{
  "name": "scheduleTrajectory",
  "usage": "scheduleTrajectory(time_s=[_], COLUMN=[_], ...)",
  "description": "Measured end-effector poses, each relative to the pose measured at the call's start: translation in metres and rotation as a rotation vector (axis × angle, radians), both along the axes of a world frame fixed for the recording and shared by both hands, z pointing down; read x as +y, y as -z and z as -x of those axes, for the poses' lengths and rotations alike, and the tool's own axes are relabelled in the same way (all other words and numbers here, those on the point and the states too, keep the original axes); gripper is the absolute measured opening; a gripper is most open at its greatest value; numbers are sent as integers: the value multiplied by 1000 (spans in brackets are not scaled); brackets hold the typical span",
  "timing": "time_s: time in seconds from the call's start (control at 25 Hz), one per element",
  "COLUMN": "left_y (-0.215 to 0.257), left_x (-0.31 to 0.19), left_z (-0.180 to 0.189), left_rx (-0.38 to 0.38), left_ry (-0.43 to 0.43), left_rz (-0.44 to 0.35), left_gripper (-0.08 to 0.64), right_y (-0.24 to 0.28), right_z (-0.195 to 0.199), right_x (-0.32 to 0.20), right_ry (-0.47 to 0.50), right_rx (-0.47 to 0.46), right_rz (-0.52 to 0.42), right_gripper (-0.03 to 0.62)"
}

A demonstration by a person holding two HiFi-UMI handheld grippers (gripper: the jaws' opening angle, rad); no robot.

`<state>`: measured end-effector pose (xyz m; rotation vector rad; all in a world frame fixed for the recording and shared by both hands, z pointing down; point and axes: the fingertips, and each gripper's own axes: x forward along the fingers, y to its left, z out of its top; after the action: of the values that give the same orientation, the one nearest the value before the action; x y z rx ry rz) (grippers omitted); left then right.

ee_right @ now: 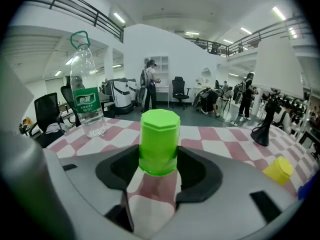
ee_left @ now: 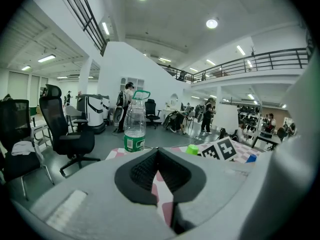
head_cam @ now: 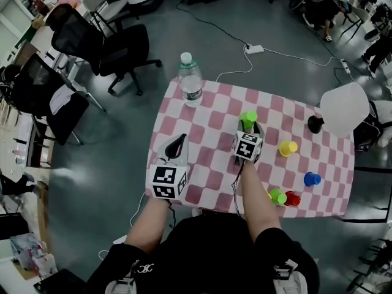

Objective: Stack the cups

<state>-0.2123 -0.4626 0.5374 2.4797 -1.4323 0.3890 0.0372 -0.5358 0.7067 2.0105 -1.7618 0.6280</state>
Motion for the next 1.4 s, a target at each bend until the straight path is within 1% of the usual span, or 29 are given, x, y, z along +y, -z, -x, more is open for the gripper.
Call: scheduleTrajectory(time_s=[0.2,0.36,0.56,0.72,0.92,1.08,1.24,1.4], left_y=[18,33,48,57,59,59,53,50], left_x=[21,44,75,100,121,134,141,150], left_z=[5,9,8,2,-19,-38,-55,-80], left_rx=[26,51,72,84,99,101,103,104], left_ry=[14,13,-6,-38,-98,-150,-191,-232], left_rz=[-31,-62,-88,-102,-107,-111,-89,-79], left_gripper=[15,15,15,15,15,15,15,15], right_y=[55,103,160,192,210,211,210,215], right_z=[18,39,55,59,43,23,2,-25], right_x=[18,42,88,133,181,206,231,254], right_ry=[60,121,168,186,178,146,111,78], right_rx=[14,14,25,38,68,94,115,128], right_rz=[-85,-139,-215,-261,-299,-299,-293,-322], right_gripper=[236,236,236,235,236,236,236,235])
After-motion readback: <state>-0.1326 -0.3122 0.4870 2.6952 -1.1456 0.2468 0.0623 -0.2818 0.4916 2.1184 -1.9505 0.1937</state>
